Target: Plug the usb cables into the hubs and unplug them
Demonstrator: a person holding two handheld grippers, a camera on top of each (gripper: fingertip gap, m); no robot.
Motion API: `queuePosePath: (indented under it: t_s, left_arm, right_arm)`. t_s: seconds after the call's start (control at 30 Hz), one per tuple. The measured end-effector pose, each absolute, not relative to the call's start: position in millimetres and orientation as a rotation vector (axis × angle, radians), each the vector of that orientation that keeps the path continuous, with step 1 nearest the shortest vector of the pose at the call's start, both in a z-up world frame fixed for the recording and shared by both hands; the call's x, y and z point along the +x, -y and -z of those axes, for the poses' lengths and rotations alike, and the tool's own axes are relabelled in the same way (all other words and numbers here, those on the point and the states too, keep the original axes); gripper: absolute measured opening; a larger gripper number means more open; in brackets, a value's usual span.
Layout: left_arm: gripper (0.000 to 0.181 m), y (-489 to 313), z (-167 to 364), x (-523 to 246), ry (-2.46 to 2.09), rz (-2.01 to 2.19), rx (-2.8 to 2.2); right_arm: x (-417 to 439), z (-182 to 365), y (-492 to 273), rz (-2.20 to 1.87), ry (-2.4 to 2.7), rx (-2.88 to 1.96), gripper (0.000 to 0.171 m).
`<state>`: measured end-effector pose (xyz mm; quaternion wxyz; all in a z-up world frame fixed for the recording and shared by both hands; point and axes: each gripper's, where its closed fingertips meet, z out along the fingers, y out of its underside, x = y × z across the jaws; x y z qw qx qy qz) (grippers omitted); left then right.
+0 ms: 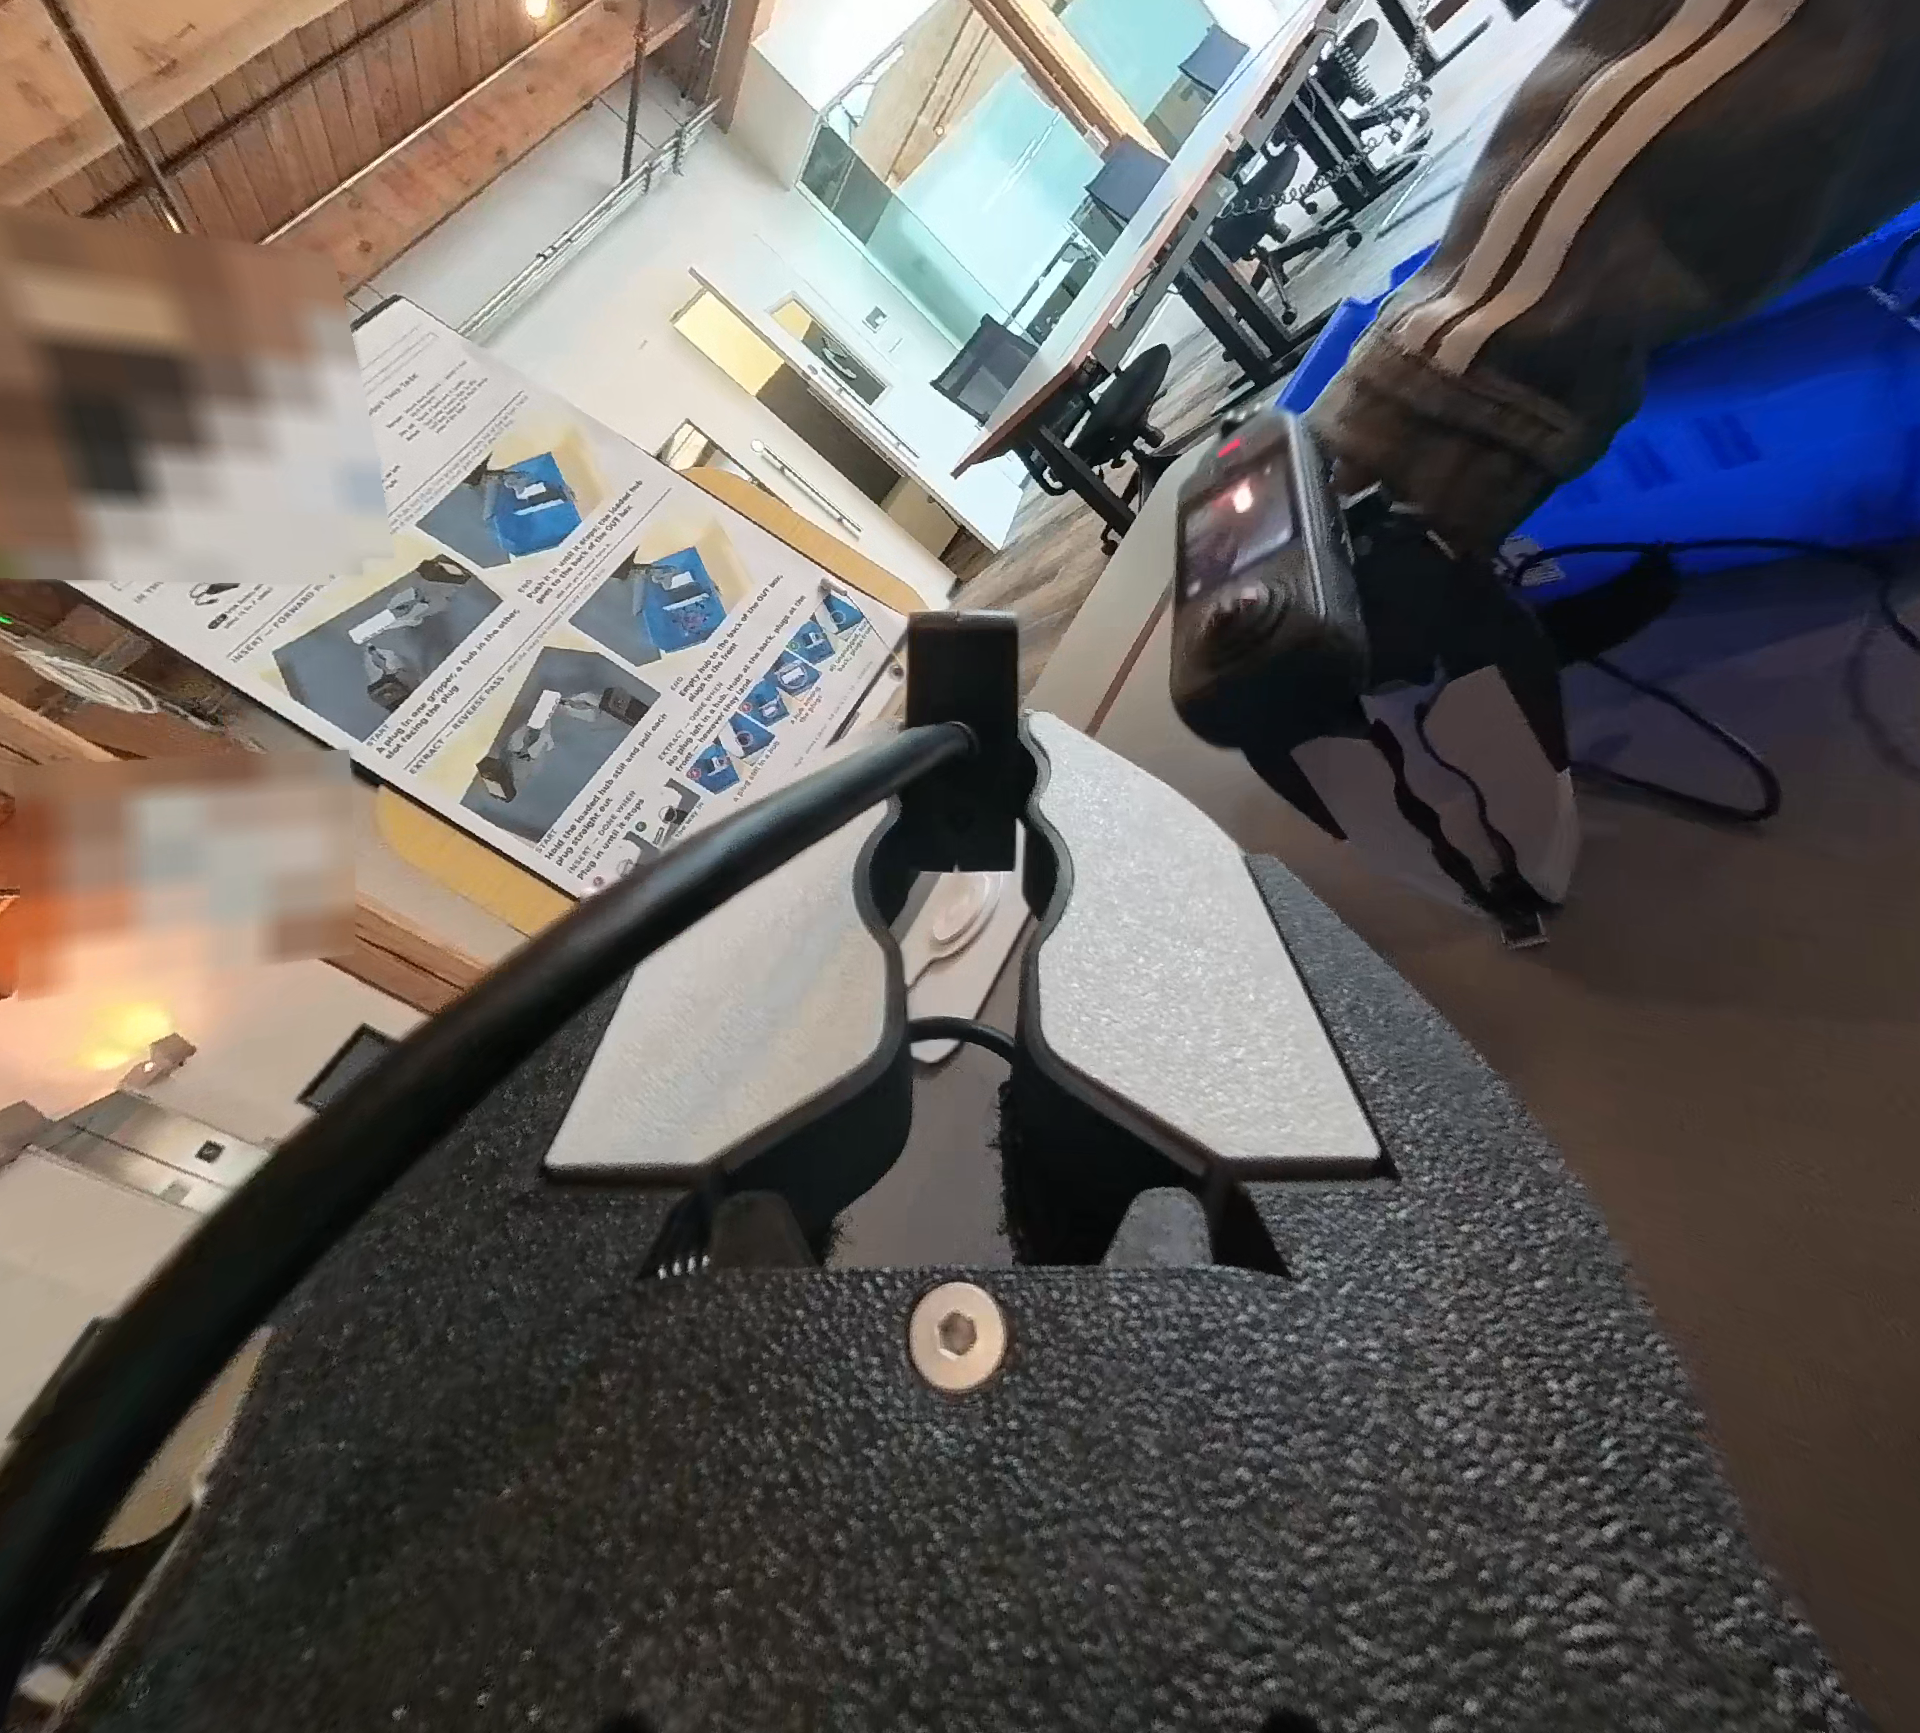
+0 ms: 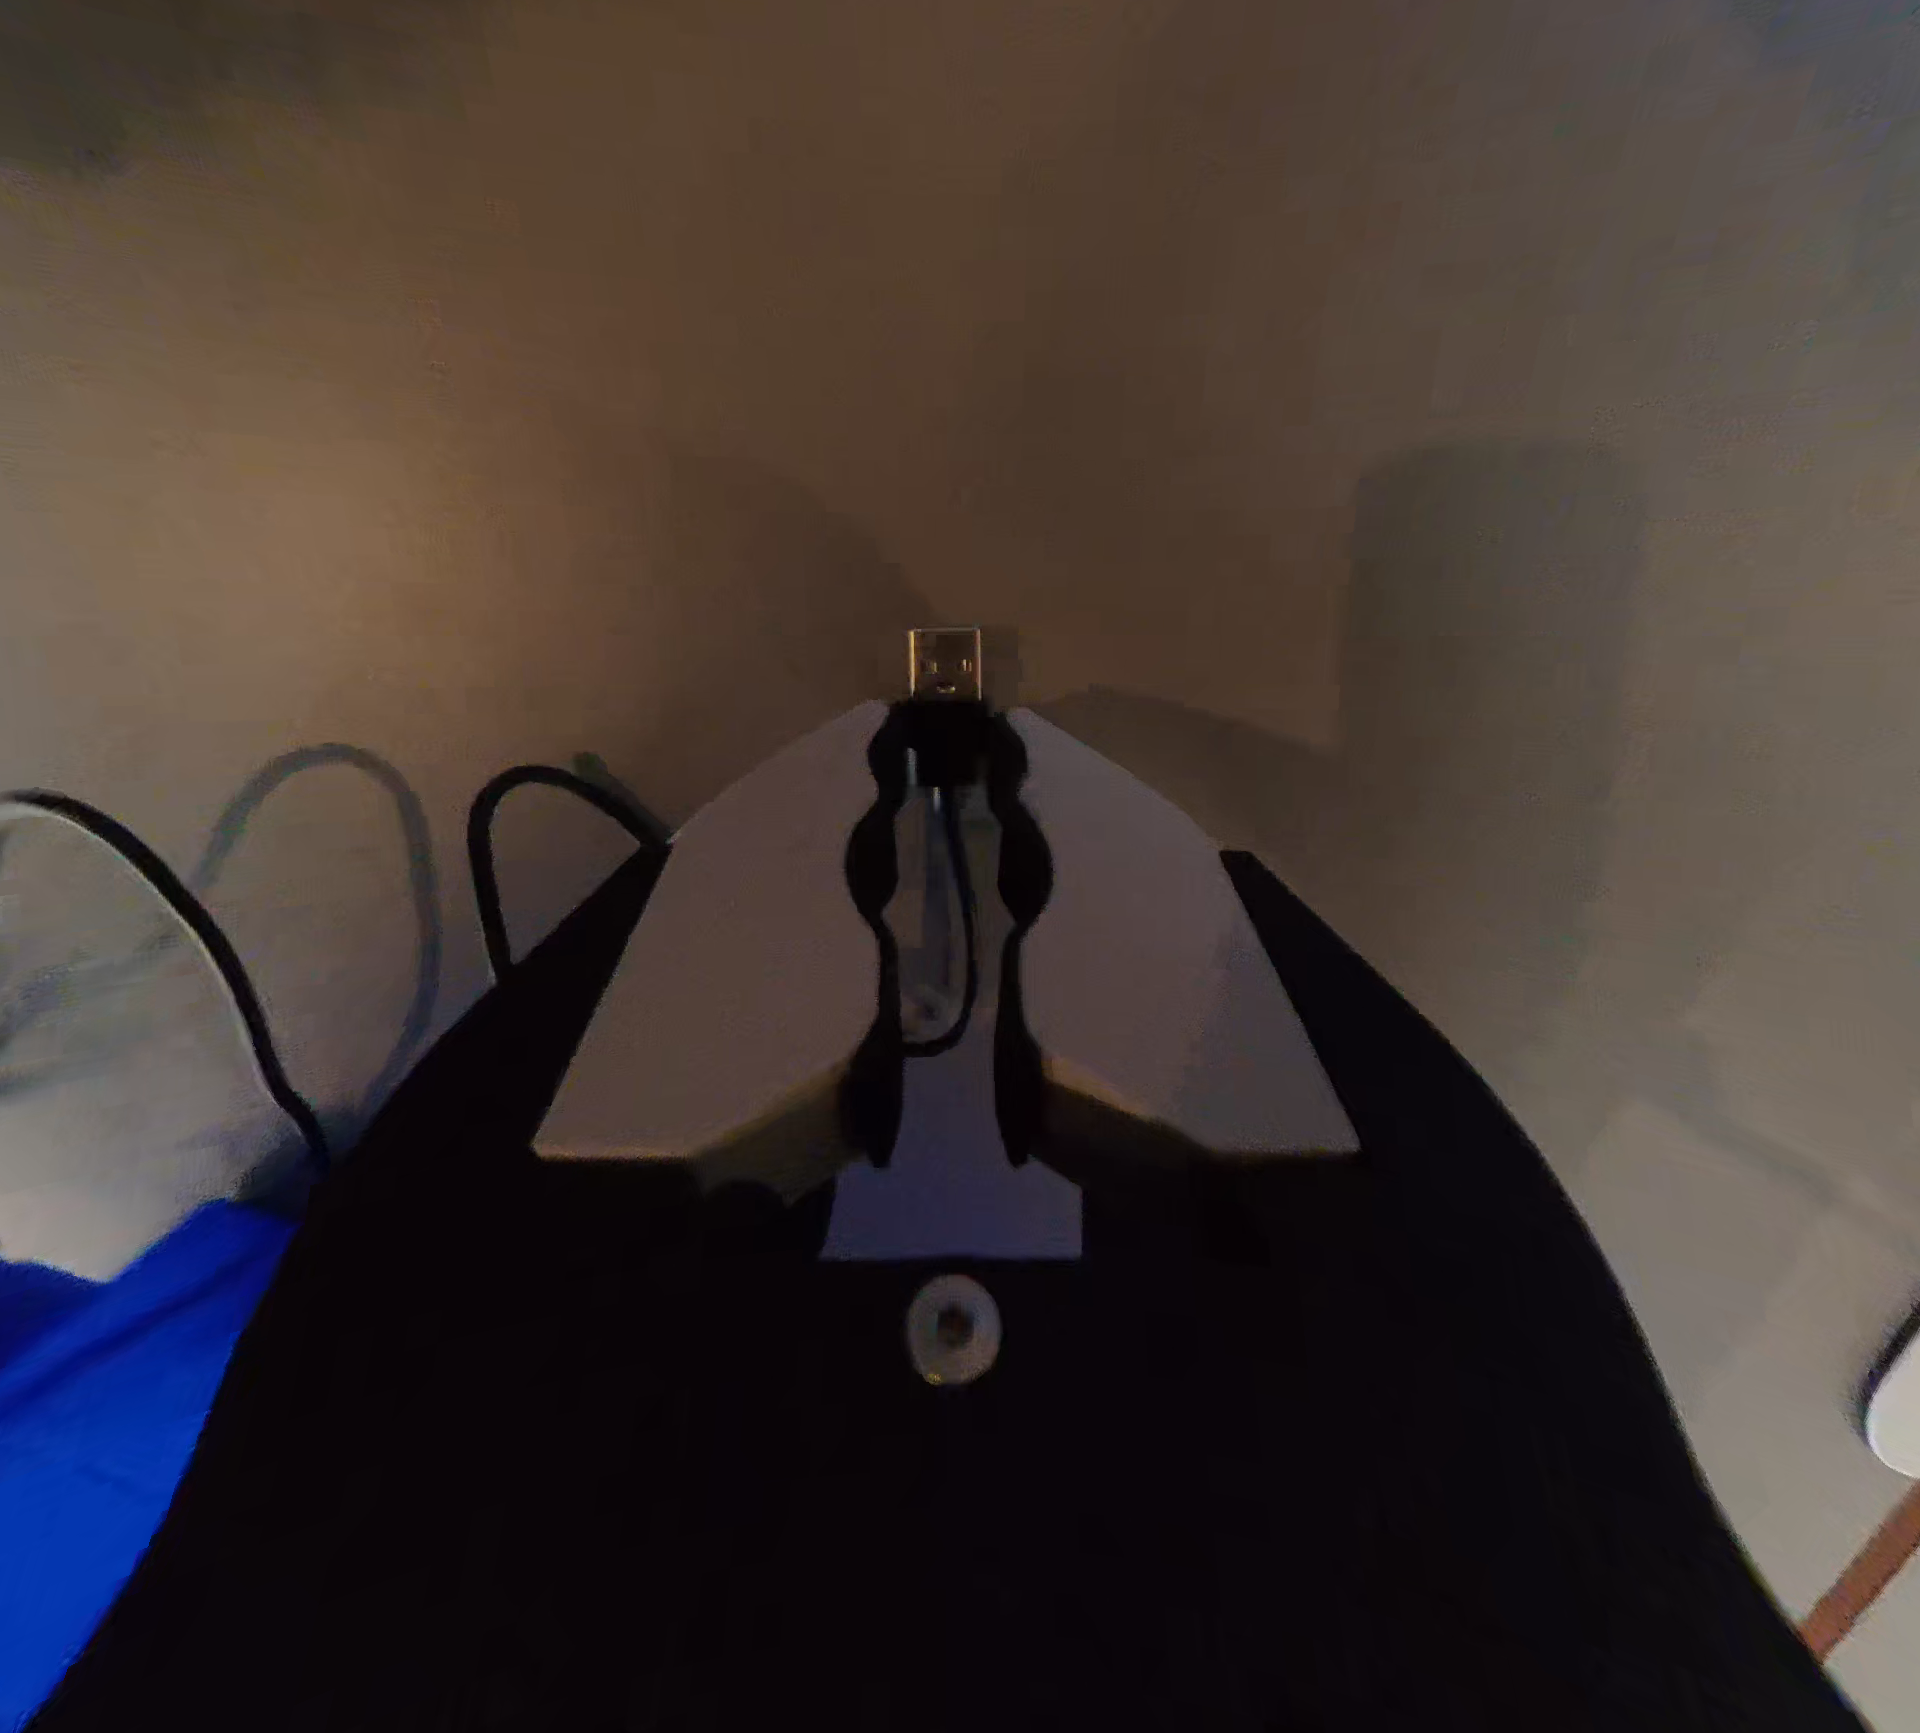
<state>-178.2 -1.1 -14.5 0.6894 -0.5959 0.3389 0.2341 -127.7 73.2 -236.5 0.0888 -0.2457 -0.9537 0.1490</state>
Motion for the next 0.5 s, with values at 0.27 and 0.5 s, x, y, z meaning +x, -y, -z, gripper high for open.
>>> queuePosePath:
  t_s: [0.27,0.5]
  left_arm:
    - [0.017,-1.6,11.2,-179.9,-0.729,-0.542,-1.287]
    - [0.017,3.7,0.6,-172.1,-0.725,-0.551,-1.192]
  right_arm:
    - [-139.6,152.4,-48.4,-0.706,2.416,-0.981,0.014]
    - [-120.8,96.0,-19.8,-0.925,2.205,-1.157,0.014]
